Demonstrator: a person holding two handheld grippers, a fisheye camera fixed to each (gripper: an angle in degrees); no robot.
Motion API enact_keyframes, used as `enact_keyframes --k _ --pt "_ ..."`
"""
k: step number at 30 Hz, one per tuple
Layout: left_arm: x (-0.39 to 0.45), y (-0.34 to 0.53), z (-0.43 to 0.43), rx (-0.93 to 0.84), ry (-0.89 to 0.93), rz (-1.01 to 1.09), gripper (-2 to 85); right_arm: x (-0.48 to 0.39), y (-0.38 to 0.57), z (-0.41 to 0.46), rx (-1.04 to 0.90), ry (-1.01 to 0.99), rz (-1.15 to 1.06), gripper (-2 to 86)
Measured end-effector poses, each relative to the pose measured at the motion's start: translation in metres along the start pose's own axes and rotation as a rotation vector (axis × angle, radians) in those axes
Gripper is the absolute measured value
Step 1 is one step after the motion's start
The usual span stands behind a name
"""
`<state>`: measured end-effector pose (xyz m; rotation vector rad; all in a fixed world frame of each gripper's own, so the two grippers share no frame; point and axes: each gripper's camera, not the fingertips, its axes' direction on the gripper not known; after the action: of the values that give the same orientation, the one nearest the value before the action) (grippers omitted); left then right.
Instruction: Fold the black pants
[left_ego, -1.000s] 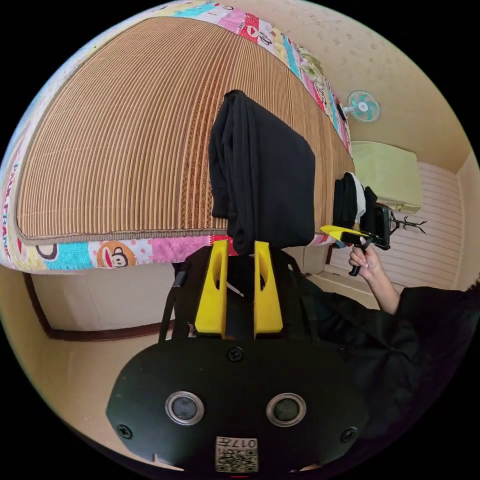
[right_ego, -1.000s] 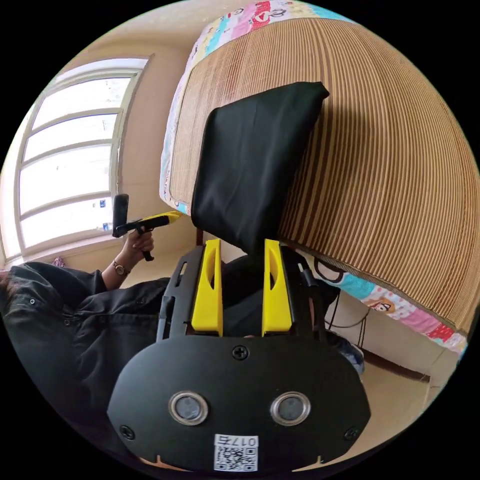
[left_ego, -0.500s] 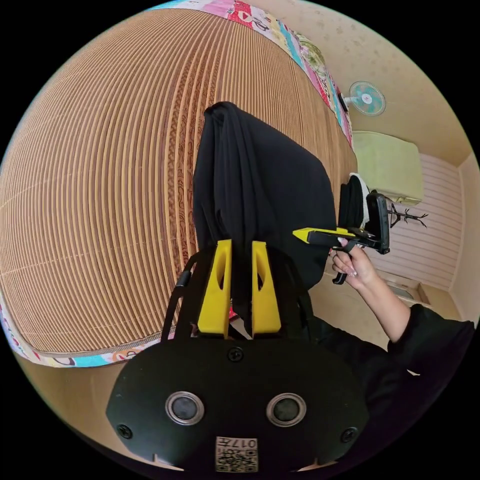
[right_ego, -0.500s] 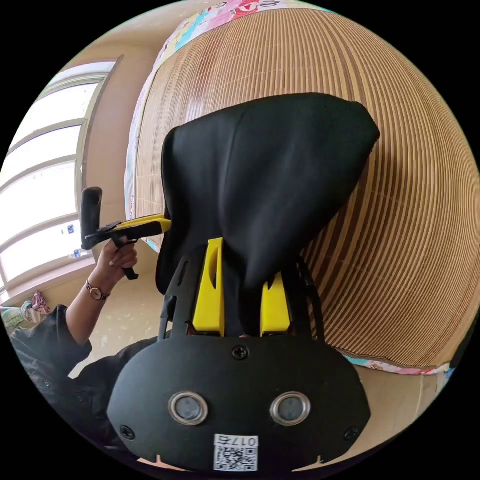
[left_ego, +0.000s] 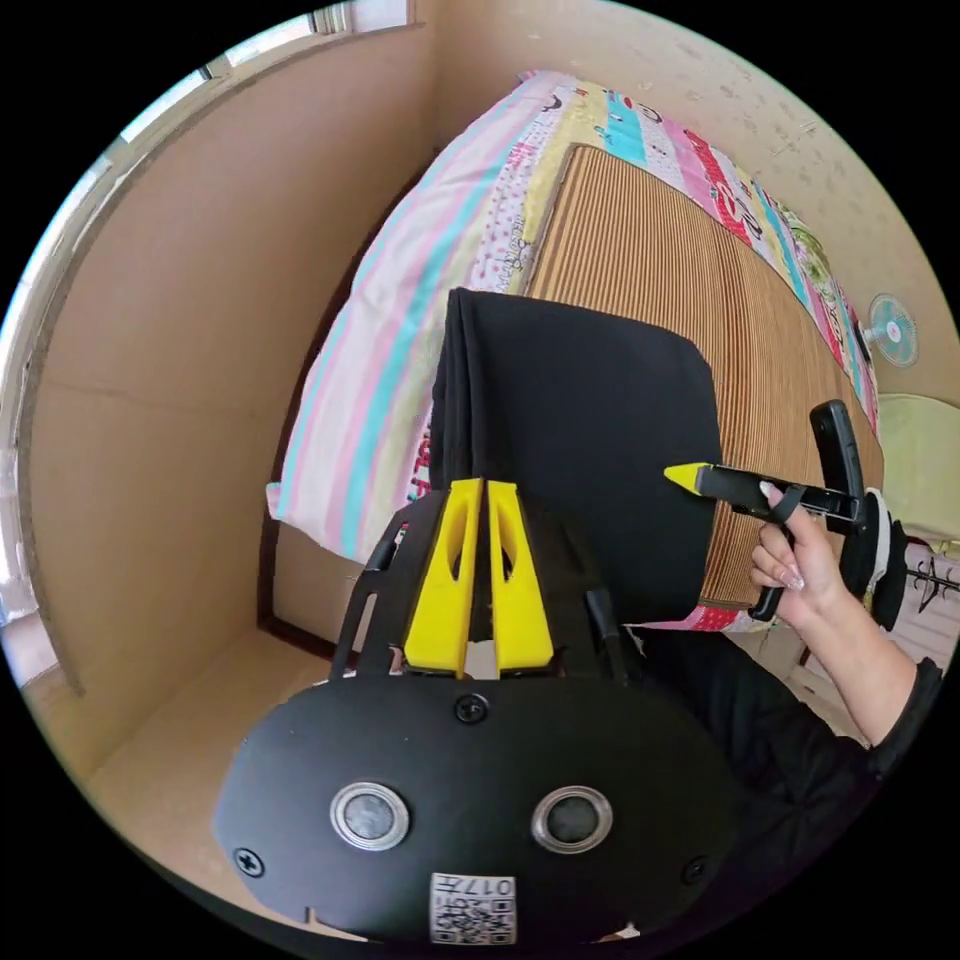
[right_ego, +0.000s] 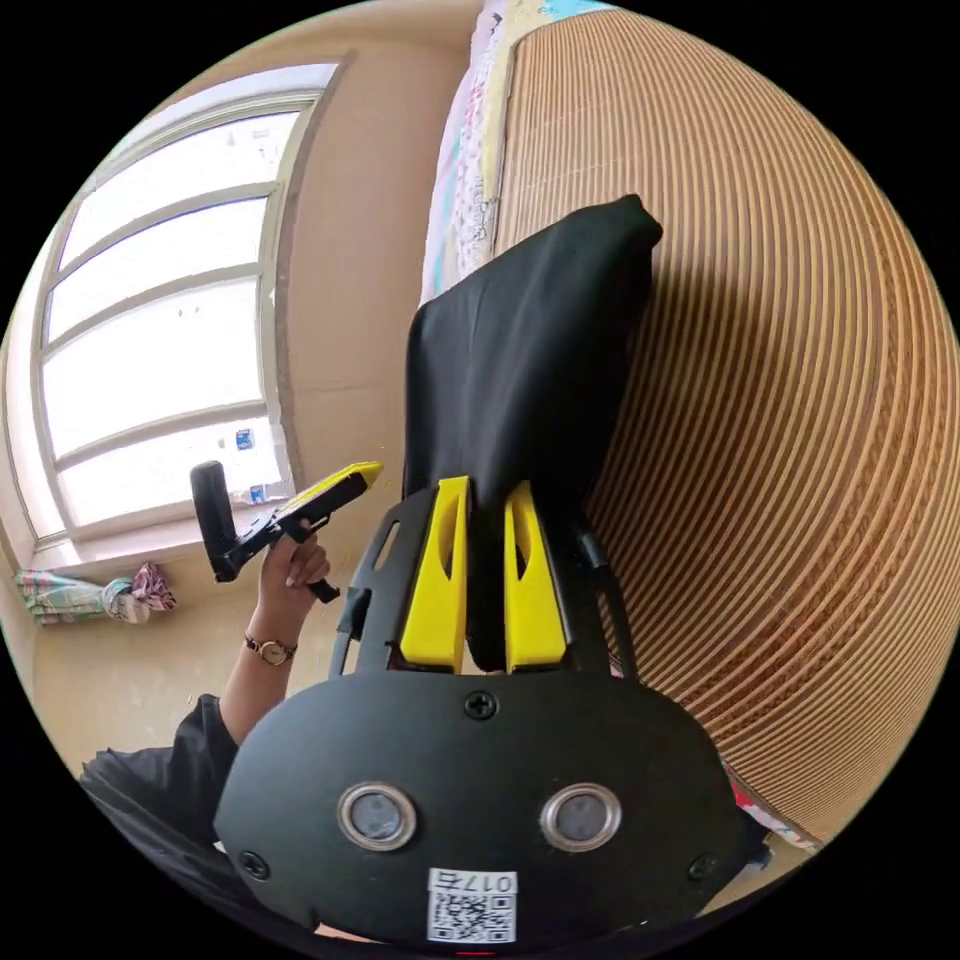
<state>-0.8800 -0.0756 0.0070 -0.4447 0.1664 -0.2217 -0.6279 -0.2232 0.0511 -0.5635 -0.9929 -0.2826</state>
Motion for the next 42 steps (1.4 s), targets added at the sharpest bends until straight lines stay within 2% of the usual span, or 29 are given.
enact_keyframes --k 3,5,6,8,9,10,11,14,19,23,26,33,36,38,40,42 --pt "0.003 0.043 -0.026 0.064 -0.027 0.039 -0.1 -0.048 0.052 -0.066 0.198 0.253 -0.215 2.3" --pt "0.032 0.08 -0.034 0.113 -0.008 0.085 -0.4 -0.092 0.125 -0.134 0.399 0.526 -0.405 1.2" --pt "0.042 0.089 -0.034 0.123 0.01 0.096 -0.4 -0.102 0.144 -0.15 0.428 0.59 -0.455 1.1" --pt "0.091 0.115 -0.033 0.162 0.128 0.131 -0.5 -0.133 0.22 -0.21 0.574 0.84 -0.549 0.6" --pt "0.105 0.12 -0.034 0.172 0.167 0.139 -0.5 -0.139 0.24 -0.227 0.643 0.892 -0.54 0.5" --pt "0.135 0.125 -0.036 0.186 0.263 0.154 -0.5 -0.15 0.28 -0.261 0.796 0.971 -0.523 0.5" --pt "0.17 0.125 -0.041 0.196 0.386 0.215 -0.5 -0.161 0.317 -0.291 0.906 1.037 -0.535 0.4" --pt "0.268 0.119 -0.075 0.286 0.602 0.419 -0.5 -0.184 0.394 -0.357 1.09 1.196 -0.509 0.4" --pt "0.421 0.115 -0.127 0.368 0.821 0.839 -0.6 -0.173 0.502 -0.45 1.228 1.125 -0.234 0.4" --pt "0.519 0.121 -0.142 0.294 0.989 1.078 -0.6 -0.111 0.603 -0.513 1.29 1.03 -0.072 0.5" --pt "0.569 0.12 -0.129 0.234 1.024 1.075 -0.8 -0.033 0.659 -0.557 1.182 0.954 0.131 0.8" --pt "0.634 0.113 -0.083 0.077 1.087 0.927 -1.0 0.149 0.761 -0.664 1.094 0.88 0.55 3.3" --pt "0.647 0.107 -0.069 0.025 1.004 0.927 -1.0 0.214 0.78 -0.73 1.046 0.984 0.73 6.2" --pt "0.649 0.099 -0.062 0.001 0.946 0.92 -1.0 0.258 0.801 -0.775 1.095 1.116 0.949 8.3" --pt "0.646 0.091 -0.057 0.009 0.909 0.884 -1.0 0.29 0.819 -0.802 1.112 1.071 0.959 9.0" --pt "0.641 0.083 -0.05 0.024 0.89 0.839 -0.9 0.336 0.834 -0.821 1.088 0.892 0.979 10.0"
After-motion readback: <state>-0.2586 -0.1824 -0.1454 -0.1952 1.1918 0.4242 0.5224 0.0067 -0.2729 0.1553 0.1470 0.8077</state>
